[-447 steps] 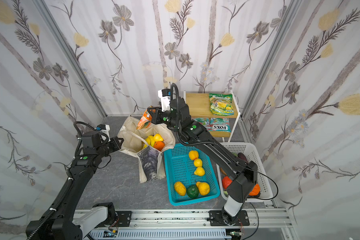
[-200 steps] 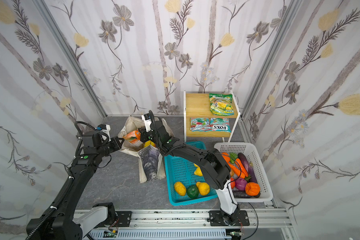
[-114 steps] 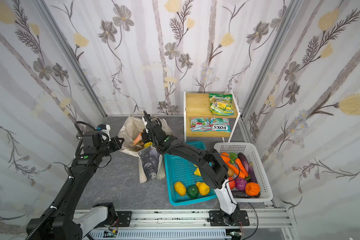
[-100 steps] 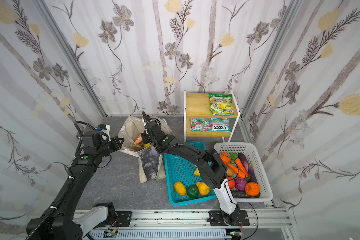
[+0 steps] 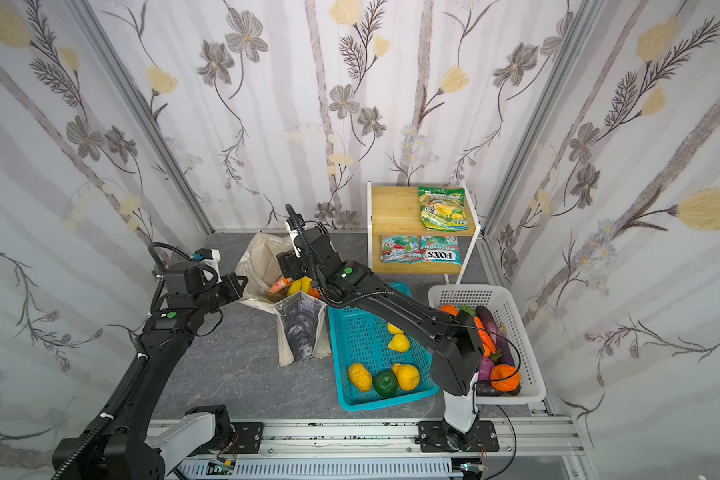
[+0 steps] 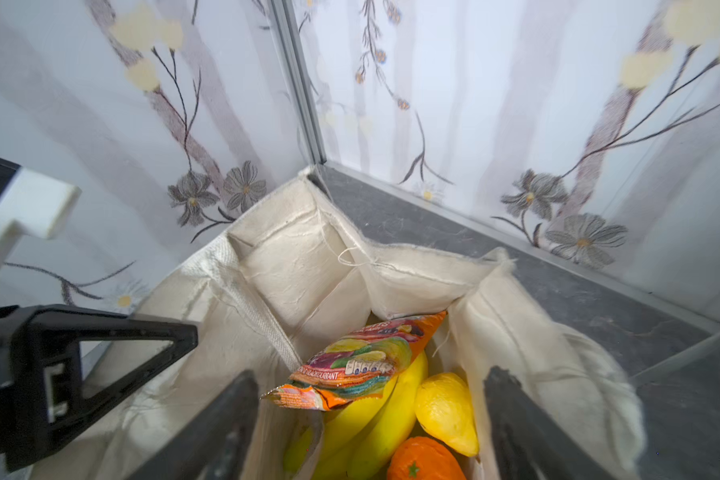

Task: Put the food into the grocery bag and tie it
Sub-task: 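Lower the orange candy bag into the tote and open the right gripper, then move the right gripper back to the green candy bag on the shelf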

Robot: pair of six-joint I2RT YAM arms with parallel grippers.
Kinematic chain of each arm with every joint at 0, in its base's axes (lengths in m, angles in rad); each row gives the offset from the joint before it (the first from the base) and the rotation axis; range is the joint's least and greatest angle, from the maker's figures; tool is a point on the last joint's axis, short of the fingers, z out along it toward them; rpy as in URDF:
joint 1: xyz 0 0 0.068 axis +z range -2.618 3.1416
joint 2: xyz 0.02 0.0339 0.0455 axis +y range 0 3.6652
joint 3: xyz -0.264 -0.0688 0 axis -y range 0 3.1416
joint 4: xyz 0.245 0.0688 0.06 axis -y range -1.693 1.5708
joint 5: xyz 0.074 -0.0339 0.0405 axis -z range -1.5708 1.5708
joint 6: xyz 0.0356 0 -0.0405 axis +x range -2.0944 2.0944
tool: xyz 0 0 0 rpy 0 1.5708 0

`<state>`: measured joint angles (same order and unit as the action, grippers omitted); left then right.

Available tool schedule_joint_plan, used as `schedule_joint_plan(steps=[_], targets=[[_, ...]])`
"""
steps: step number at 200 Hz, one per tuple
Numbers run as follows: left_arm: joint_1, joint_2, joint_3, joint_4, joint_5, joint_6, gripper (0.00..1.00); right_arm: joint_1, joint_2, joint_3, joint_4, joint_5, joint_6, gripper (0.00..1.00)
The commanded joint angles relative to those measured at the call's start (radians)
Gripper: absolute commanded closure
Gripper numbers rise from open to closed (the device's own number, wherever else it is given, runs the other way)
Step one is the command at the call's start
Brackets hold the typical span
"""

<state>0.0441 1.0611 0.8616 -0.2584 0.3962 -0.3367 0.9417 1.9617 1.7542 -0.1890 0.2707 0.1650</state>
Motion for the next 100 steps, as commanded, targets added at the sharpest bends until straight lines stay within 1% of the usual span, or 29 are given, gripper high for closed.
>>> schedule_joint_plan(steps=[1,25,34,44,62,79,100], targets=[[0.0,-0.006,-0.004,0.013,-0.006,0.008,1.0,0.004,-0.115,-0.063,0.111,0.16,-0.07,0.0],[-0.001,-0.003,-0.007,0.013,-0.003,0.011,1.0,0.001,-0.298,-0.201,0.234,0.228,-0.138,0.0],[0.001,-0.003,-0.007,0.014,-0.002,0.013,1.0,-0.013,-0.357,-0.246,0.261,0.225,-0.153,0.0],[0.001,-0.003,-0.007,0.015,-0.003,0.014,1.0,-0.038,-0.431,-0.269,0.259,0.21,-0.166,0.0],[0.001,-0.004,-0.007,0.016,-0.001,0.016,1.0,-0.111,-0.505,-0.259,0.181,0.176,-0.149,0.0],[0.002,-0.004,-0.01,0.018,0.001,0.016,1.0,-0.262,-0.547,-0.225,0.08,0.102,-0.068,0.0],[0.002,-0.004,-0.012,0.02,0.004,0.016,1.0,-0.457,-0.553,-0.171,-0.048,0.008,0.048,0.0]])
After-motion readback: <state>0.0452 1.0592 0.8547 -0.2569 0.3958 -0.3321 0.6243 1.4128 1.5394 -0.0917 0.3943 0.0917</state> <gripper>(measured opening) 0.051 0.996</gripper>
